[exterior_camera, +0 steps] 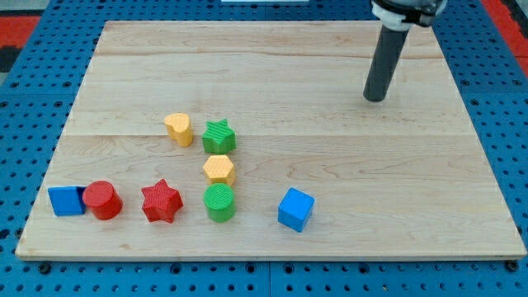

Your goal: Move the yellow heart diagonal top left to the yellow hexagon

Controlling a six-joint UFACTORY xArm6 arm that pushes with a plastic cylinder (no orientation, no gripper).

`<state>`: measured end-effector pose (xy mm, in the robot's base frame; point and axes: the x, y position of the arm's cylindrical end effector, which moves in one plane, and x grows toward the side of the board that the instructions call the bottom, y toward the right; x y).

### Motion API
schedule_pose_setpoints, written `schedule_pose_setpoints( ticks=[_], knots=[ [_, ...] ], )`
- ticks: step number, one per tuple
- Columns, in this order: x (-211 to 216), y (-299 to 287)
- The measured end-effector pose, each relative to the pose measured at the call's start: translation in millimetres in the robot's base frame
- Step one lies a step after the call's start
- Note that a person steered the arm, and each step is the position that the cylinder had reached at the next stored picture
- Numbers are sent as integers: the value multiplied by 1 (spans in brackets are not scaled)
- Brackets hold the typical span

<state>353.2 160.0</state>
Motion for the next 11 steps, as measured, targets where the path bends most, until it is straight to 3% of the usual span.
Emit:
schedule_pose_setpoints(
  ticks=[1,2,3,6,8,9,10,11],
  knots=[
    [-59,-17],
    [-45,-73],
    [20,-116],
    [46,-283],
    [61,-279],
    [95,-280],
    [82,-291],
    [18,-240]
  ],
)
